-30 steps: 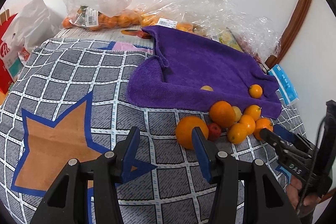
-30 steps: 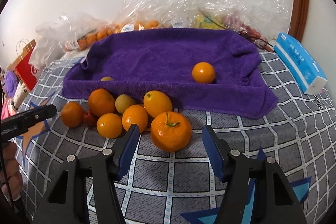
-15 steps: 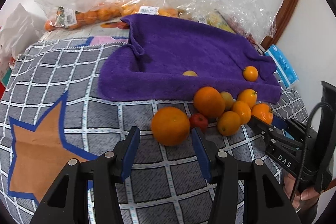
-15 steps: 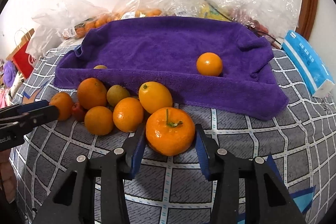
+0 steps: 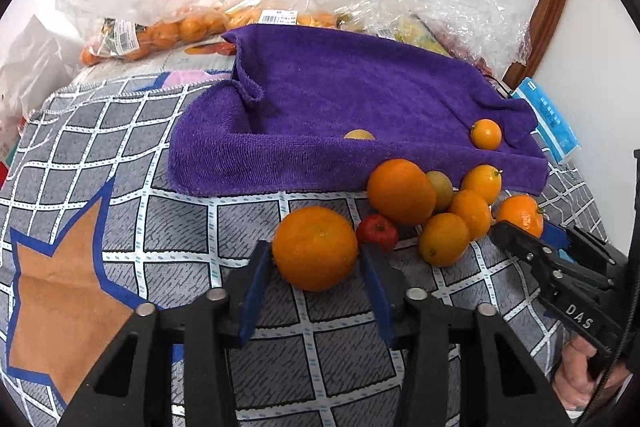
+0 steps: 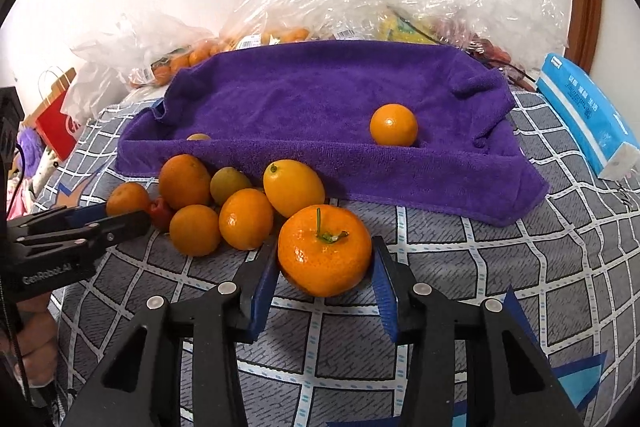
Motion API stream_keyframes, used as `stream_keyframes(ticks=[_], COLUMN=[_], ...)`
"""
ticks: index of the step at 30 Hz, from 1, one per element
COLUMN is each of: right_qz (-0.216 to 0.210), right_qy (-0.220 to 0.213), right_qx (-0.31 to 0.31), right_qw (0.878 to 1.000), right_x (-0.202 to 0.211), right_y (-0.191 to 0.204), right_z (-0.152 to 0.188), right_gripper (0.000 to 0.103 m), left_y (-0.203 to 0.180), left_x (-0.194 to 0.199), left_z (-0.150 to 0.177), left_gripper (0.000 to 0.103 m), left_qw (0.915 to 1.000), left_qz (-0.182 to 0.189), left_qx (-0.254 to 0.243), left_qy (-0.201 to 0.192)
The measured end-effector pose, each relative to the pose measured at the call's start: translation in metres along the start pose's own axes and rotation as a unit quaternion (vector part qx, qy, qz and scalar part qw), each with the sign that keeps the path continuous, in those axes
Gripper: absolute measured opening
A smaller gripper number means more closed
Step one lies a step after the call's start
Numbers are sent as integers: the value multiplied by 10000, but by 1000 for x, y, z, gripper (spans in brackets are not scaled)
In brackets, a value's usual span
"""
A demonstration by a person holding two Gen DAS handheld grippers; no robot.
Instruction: Organize fruits
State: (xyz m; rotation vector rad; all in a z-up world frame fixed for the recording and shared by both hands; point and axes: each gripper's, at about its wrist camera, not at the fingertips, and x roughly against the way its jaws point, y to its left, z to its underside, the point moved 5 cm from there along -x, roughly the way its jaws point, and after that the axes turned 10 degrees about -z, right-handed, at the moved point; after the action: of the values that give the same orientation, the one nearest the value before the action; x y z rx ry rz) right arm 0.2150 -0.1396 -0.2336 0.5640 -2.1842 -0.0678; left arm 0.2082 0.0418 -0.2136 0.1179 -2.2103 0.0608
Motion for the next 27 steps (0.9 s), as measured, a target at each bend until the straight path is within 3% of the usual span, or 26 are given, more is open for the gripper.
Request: stream_keyframes(ticks=[11, 16, 27], right_qz=[-32, 108, 333], right_qy=[-194, -240, -453], right_qx=[-44, -39, -163], right_qw=[9998, 9996, 9983], right_x=[8, 16, 50], right_y=[0, -3, -19], right_z=[0, 3, -9], right_gripper=[44, 44, 44], left_y=[2, 8, 15], left_x=[12, 19, 50], left_z=[-2, -3, -14], left_gripper=[39, 39, 39], left_qw=[9992, 9995, 9983], left_qz=[270, 77, 185], left_qx=[146, 137, 326], left_qy=[-274, -259, -448])
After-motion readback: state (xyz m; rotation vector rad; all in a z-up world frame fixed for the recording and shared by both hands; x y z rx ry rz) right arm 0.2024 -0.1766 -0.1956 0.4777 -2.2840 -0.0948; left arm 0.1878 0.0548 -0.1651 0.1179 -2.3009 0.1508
